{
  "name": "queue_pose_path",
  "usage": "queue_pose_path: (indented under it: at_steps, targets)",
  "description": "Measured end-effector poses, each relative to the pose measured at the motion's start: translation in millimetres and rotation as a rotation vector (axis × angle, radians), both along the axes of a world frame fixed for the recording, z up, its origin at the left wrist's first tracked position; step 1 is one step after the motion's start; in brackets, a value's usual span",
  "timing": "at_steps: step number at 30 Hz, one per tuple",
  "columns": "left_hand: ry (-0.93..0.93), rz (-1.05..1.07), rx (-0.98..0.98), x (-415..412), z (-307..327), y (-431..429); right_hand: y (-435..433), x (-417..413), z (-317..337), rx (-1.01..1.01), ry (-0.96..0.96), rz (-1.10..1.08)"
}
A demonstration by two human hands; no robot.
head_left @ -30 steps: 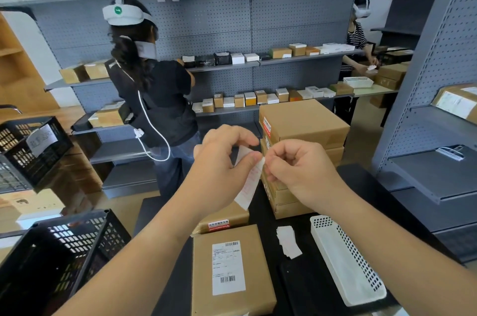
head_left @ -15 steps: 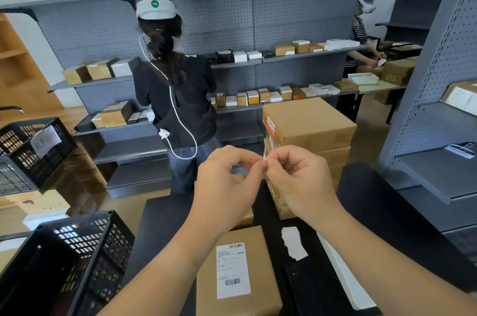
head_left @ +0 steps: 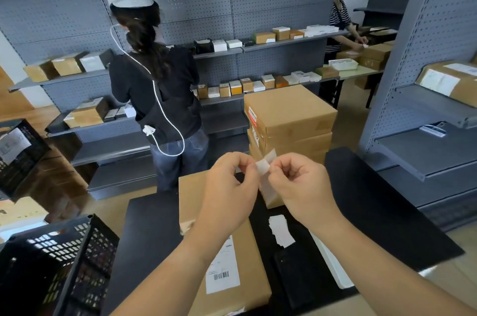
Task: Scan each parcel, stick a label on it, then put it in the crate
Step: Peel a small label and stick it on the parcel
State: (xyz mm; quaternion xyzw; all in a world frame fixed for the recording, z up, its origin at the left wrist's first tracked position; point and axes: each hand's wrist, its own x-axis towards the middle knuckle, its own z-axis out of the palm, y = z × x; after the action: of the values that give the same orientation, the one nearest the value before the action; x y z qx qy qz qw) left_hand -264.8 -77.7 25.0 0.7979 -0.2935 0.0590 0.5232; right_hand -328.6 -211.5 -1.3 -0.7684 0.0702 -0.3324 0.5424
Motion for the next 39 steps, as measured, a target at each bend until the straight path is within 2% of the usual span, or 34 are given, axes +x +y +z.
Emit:
queue_pose_path:
  at_steps: [5, 9, 13, 22, 32, 39]
  targets:
    - [0.285, -0.067, 0.026, -4.2, -43.2, -40.4, -28.4, -20.8, -45.3, 0.193, 0.147, -0.186]
    - [0.482, -0.01, 0.052, -8.1, -88.0, -80.7, -57.8, -46.1, -92.2, 0.334, 0.282, -0.367]
    - [0.602, 0.06, 0.099, -12.6, -130.2, -118.9, -89.4, -76.1, -143.9, 0.459, 0.395, -0.56]
    - [0.785, 0.188, 0.129, -4.2, -213.3, -170.3, -145.4, -113.8, -237.1, 0.699, 0.492, -0.87]
    - [0.81, 0.179, 0.186, -0.5, -260.6, -166.5, -172.3, -92.7, -295.1, 0.558, 0.795, -0.69]
    - [0.807, 0.157, 0.223, 1.6, -272.9, -152.9, -172.2, -76.3, -305.3, 0.468, 0.932, -0.63]
